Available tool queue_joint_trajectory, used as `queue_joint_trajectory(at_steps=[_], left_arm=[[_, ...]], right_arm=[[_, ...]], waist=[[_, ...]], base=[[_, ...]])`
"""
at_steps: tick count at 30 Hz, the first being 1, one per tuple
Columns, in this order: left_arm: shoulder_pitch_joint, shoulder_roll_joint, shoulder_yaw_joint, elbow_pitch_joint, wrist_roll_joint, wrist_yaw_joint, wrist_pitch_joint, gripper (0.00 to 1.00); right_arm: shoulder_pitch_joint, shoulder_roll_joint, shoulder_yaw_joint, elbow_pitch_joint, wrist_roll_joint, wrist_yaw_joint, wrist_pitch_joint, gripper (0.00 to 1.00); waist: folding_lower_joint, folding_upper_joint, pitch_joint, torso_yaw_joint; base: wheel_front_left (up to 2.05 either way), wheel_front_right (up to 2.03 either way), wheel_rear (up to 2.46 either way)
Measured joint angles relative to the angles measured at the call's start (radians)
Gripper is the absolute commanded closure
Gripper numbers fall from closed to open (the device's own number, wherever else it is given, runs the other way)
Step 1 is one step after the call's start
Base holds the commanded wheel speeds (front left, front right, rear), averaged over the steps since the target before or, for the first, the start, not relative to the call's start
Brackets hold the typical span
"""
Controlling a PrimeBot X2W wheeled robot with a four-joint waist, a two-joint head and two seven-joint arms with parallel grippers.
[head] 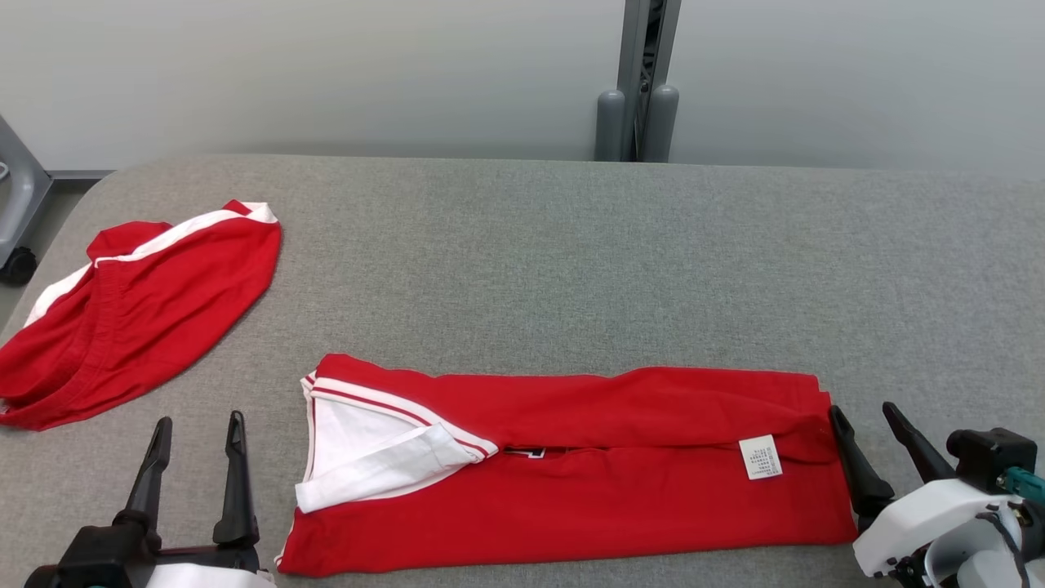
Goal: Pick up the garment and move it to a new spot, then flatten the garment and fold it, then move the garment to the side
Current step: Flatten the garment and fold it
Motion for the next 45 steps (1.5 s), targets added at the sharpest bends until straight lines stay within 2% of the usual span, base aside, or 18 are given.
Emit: queue_joint_trajectory(at_steps=[4,7,14,23,28,29,31,32,37,45], left_arm=[[0.019,-0.003,0.016,-0.020,0.059,0.046,0.000,0.00],[0.031,-0.002,0.027,-0.029,0.086,0.064,0.000,0.00],[0.040,-0.003,0.037,-0.035,0.086,0.066,0.000,0.00],[0.034,-0.004,0.002,-0.018,0.073,0.053,0.000,0.00],[0.033,-0.004,-0.002,-0.018,0.062,0.054,0.000,0.00],[0.033,-0.004,-0.002,-0.017,0.061,0.054,0.000,0.00],[0.033,-0.004,-0.006,-0.015,0.056,0.054,0.000,0.00],[0.032,-0.004,-0.008,-0.015,0.055,0.054,0.000,0.00],[0.026,-0.004,-0.014,-0.012,0.051,0.054,0.000,0.00],[0.021,-0.004,-0.025,-0.015,0.046,0.059,0.000,0.00]], right_arm=[[0.004,0.007,-0.001,0.032,-0.009,0.000,0.000,0.00],[0.002,0.011,0.005,0.063,-0.013,0.000,0.000,0.00],[-0.045,0.023,0.022,0.146,-0.007,0.000,0.054,0.00],[-0.115,0.037,0.053,0.291,0.035,0.000,0.175,0.00],[-0.129,0.046,0.087,0.293,0.086,0.000,0.195,0.00],[-0.130,0.044,0.094,0.293,0.094,0.000,0.198,0.21],[-0.131,0.041,0.112,0.285,0.107,0.000,0.198,0.91],[-0.131,0.040,0.118,0.281,0.120,0.000,0.192,1.00],[-0.149,0.025,0.151,0.280,0.138,0.000,0.165,1.00],[-0.212,-0.071,0.145,0.341,0.149,0.000,0.120,1.00]], waist=[[0.0000,0.0000,-0.012,0.006],[0.0000,0.0000,-0.020,0.012],[0.0000,0.0000,-0.030,0.027],[0.0000,0.0000,-0.023,0.057],[0.0000,0.0000,-0.022,0.064],[0.0000,0.0000,-0.021,0.064],[0.0000,0.0000,-0.021,0.065],[0.0000,0.0000,-0.021,0.065],[0.0000,0.0000,-0.016,0.061],[0.0000,0.0000,-0.004,0.047]], base=[[0.00,0.00,0.00],[0.00,0.00,0.00],[0.00,0.00,0.00],[0.00,0.00,0.00],[0.00,0.00,0.00],[0.00,0.00,0.00],[0.00,0.00,0.00],[0.00,0.00,0.00],[0.00,0.00,0.00],[0.00,0.00,0.00]])
